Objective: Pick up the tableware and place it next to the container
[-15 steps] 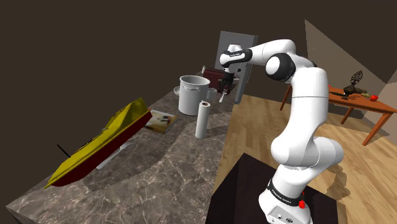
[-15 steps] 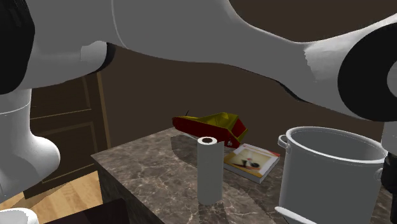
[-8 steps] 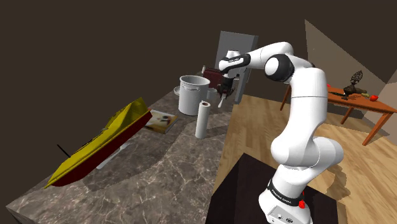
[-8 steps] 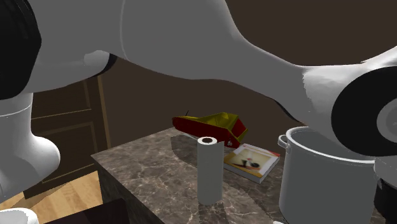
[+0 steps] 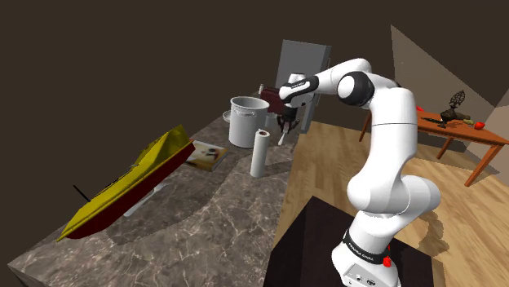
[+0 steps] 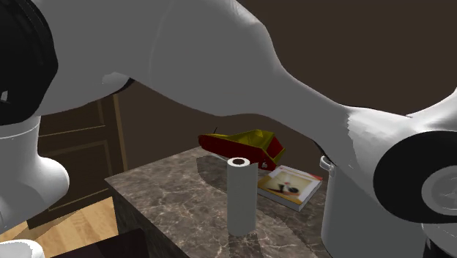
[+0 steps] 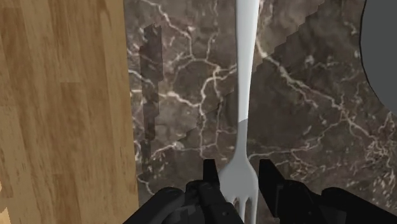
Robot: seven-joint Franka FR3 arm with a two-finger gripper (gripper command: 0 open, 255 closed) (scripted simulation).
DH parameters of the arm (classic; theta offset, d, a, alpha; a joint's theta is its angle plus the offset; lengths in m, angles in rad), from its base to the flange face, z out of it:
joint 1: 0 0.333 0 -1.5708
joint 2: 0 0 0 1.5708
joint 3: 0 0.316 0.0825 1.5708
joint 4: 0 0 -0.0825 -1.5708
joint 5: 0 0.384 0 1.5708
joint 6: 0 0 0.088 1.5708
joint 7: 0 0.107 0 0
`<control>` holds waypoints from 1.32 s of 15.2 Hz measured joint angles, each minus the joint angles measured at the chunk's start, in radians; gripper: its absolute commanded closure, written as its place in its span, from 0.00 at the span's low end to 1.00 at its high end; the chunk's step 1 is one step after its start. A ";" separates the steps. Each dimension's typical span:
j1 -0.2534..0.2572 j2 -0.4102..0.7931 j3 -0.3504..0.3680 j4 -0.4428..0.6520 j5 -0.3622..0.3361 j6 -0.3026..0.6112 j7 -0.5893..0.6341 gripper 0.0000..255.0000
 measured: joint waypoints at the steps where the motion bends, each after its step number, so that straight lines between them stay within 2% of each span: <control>1: 0.000 0.004 -0.001 -0.006 -0.001 0.010 0.001 1.00; 10: 0.004 0.059 -0.009 -0.049 -0.016 0.107 0.012 1.00; 17: 0.006 0.071 -0.011 -0.048 -0.019 0.118 0.014 1.00; 18: 0.006 0.071 -0.011 -0.048 -0.019 0.118 0.014 0.00; 20: 0.006 0.071 -0.011 -0.048 -0.019 0.118 0.014 0.00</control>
